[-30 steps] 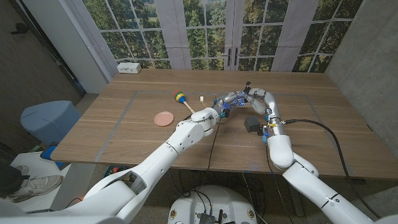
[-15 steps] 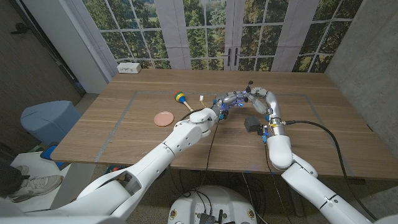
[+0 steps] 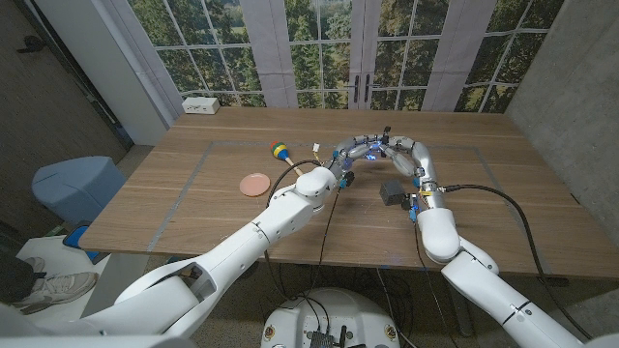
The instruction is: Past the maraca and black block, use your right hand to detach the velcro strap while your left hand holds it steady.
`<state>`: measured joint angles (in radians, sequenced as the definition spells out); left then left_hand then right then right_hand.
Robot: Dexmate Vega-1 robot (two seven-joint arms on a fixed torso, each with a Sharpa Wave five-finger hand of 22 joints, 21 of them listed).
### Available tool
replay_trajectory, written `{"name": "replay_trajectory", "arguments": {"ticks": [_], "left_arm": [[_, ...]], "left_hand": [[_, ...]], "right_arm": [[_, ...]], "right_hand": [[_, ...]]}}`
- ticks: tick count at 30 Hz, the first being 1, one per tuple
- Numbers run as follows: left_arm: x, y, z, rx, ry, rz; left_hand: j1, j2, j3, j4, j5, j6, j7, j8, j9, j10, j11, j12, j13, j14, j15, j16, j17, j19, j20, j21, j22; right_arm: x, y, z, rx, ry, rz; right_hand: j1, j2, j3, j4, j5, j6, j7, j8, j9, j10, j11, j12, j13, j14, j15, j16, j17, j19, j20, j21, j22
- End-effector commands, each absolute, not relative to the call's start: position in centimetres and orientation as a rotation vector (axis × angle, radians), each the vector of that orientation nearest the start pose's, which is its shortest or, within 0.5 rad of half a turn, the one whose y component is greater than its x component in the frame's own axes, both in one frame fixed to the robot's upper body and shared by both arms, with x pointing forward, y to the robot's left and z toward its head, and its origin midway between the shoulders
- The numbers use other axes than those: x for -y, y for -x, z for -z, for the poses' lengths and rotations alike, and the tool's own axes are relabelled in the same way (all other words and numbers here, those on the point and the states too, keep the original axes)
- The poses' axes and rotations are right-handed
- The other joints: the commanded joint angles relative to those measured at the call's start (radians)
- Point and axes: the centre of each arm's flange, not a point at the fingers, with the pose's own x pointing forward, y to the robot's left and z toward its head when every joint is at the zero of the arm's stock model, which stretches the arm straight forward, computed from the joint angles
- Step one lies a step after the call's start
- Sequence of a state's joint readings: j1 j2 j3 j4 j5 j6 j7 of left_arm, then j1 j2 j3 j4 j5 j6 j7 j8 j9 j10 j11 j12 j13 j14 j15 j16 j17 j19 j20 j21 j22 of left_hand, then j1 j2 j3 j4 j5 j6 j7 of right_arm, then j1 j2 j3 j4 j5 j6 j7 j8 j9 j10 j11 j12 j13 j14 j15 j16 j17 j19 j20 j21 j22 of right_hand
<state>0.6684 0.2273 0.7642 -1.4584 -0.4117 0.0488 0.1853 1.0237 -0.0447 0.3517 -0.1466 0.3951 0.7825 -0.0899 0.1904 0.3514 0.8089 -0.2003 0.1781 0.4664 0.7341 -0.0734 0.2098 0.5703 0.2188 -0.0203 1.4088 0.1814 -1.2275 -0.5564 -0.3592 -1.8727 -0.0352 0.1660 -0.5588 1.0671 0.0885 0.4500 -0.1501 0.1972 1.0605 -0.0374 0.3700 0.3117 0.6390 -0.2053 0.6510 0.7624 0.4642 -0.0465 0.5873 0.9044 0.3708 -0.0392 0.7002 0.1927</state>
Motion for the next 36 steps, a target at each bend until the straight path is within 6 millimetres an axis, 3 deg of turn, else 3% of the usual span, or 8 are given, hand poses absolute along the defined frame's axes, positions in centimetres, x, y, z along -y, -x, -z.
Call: {"name": "replay_trajectory", "arguments": {"ticks": [1, 7, 13, 21, 23, 29, 36], "left_arm": [[1.41, -61.64, 0.37, 0.564, -0.209, 0.52], [1.36, -61.79, 0.24, 0.576, -0.201, 0.506], [1.33, -62.02, 0.26, 0.554, -0.197, 0.5], [1.18, -62.07, 0.19, 0.594, -0.17, 0.449], [1.16, -62.1, 0.21, 0.599, -0.163, 0.44], [1.08, -62.21, 0.1, 0.588, -0.139, 0.426], [0.95, -62.44, 0.14, 0.52, -0.072, 0.428]], "left_hand": [[-0.004, 0.009, 0.008, -0.006, -0.012, 0.027, -0.016, 0.009, -0.011, 0.006, -0.015, 0.009, -0.01, 0.012, -0.13, 0.005, -0.006, 0.01, -0.013, -0.002, 0.002], [0.011, 0.049, 0.038, -0.014, -0.046, 0.116, -0.013, 0.026, -0.046, 0.097, -0.018, 0.033, -0.042, 0.043, -0.139, 0.028, -0.021, 0.019, -0.015, -0.01, 0.001], [0.027, 0.064, 0.045, -0.022, -0.062, 0.144, -0.004, 0.028, -0.06, 0.134, -0.015, 0.039, -0.054, 0.046, -0.143, 0.041, -0.017, 0.03, -0.016, -0.01, 0.002], [0.077, 0.099, 0.038, -0.034, -0.127, 0.28, 0.046, 0.056, -0.078, 0.341, -0.007, 0.135, -0.032, 0.143, -0.164, 0.118, 0.021, 0.082, -0.029, -0.002, 0.006], [0.091, 0.099, 0.038, -0.036, -0.138, 0.296, 0.063, 0.062, -0.068, 0.369, -0.002, 0.158, -0.013, 0.156, -0.167, 0.132, 0.036, 0.093, -0.033, 0.002, 0.007], [0.108, 0.088, 0.037, -0.037, -0.152, 0.332, 0.081, 0.067, -0.064, 0.402, 0.001, 0.188, 0.017, 0.19, -0.168, 0.153, 0.059, 0.113, -0.037, 0.013, 0.01], [0.108, 0.073, 0.035, -0.035, -0.161, 0.382, 0.118, 0.073, -0.069, 0.45, 0.041, 0.223, 0.045, 0.222, -0.166, 0.166, 0.074, 0.127, -0.042, 0.025, 0.012]], "right_arm": [[22.01, -52.1, 5.92, 0.799, 0.371, 0.081], [22.18, -52.28, 5.85, 0.794, 0.361, 0.056], [22.17, -52.39, 5.69, 0.798, 0.359, 0.031], [22.24, -52.7, 5.49, 0.789, 0.361, 0.011], [22.26, -52.78, 5.44, 0.788, 0.364, 0.013], [22.42, -53.03, 5.35, 0.779, 0.37, 0.005], [22.89, -52.82, 5.51, 0.797, 0.36, 0.019]], "right_hand": [[-0.009, 0.005, -0.005, 0.0, 0.005, -0.007, -0.005, 0.008, 0.014, -0.006, -0.003, 0.008, 0.007, -0.008, -0.167, -0.006, 0.005, -0.007, -0.021, 0.008, 0.004], [-0.009, 0.01, -0.01, 0.0, 0.006, -0.013, -0.004, 0.011, 0.026, -0.01, -0.003, 0.009, 0.01, -0.011, -0.169, -0.008, 0.011, -0.01, -0.022, 0.011, 0.004], [-0.009, 0.012, -0.014, -0.001, 0.007, -0.012, -0.004, 0.016, 0.038, -0.011, -0.004, 0.011, 0.011, -0.013, -0.168, -0.013, 0.015, -0.013, -0.021, 0.014, 0.004], [-0.01, 0.016, -0.018, 0.0, 0.008, -0.014, -0.005, 0.021, 0.05, -0.014, -0.003, 0.012, 0.014, -0.011, -0.168, -0.016, 0.019, -0.016, -0.02, 0.017, 0.003], [-0.011, 0.016, -0.019, 0.0, 0.008, -0.015, -0.004, 0.022, 0.053, -0.015, -0.004, 0.012, 0.014, -0.012, -0.167, -0.018, 0.019, -0.017, -0.02, 0.018, 0.003], [-0.011, 0.015, -0.021, -0.002, 0.009, -0.015, -0.006, 0.026, 0.063, -0.019, -0.004, 0.012, 0.016, -0.013, -0.167, -0.024, 0.02, -0.02, -0.018, 0.021, 0.003], [-0.011, 0.015, -0.025, -0.003, 0.01, -0.011, -0.015, 0.031, 0.073, -0.029, -0.004, 0.01, 0.018, -0.016, -0.165, -0.03, 0.023, -0.022, -0.016, 0.024, 0.003]]}}
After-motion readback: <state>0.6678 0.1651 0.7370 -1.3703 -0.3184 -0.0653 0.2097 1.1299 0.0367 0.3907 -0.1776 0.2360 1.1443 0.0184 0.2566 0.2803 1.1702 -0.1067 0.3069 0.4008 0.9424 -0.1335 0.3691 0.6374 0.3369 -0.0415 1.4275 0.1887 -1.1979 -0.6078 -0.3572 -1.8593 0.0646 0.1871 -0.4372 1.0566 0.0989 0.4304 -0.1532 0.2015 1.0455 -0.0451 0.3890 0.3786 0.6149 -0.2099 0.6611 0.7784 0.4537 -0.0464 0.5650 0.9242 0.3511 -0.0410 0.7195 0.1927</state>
